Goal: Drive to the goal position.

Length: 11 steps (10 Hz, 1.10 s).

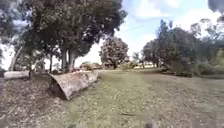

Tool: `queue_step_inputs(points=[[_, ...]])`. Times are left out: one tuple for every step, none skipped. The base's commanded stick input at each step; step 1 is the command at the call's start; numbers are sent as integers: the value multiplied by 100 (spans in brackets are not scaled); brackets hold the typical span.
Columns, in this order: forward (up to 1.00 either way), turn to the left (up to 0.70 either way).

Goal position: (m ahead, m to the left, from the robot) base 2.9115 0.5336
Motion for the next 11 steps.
queue_step_inputs(points=[[50,0],[50,0],[50,0],[50,0],[50,0],[50,0],[50,0],[50,0],[50,0],[50,0],[50,0]])
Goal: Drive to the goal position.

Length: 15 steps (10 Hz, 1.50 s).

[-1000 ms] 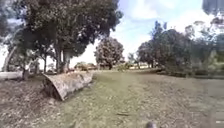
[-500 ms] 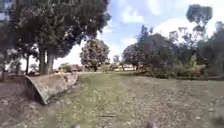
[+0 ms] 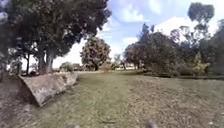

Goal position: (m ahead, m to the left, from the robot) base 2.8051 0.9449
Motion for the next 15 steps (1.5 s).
queue_step_inputs(points=[[50,0],[50,0],[50,0],[50,0],[50,0],[50,0],[50,0],[50,0],[50,0],[50,0],[50,0],[50,0],[50,0],[50,0],[60,0]])
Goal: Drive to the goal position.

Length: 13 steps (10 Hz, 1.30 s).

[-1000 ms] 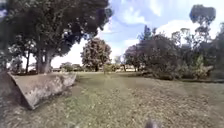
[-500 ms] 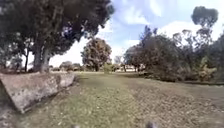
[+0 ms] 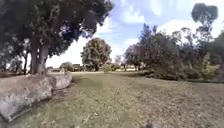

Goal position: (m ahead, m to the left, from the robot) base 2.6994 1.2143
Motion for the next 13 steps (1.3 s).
queue_step_inputs(points=[[70,0],[70,0],[70,0],[70,0],[70,0],[70,0],[70,0],[70,0],[70,0],[70,0],[70,0],[70,0],[70,0]])
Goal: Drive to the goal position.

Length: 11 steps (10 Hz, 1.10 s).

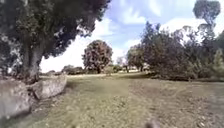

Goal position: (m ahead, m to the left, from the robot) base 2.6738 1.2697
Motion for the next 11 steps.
queue_step_inputs(points=[[70,0],[70,0],[70,0],[70,0],[70,0],[70,0],[70,0],[70,4],[70,33],[70,35],[70,35]])
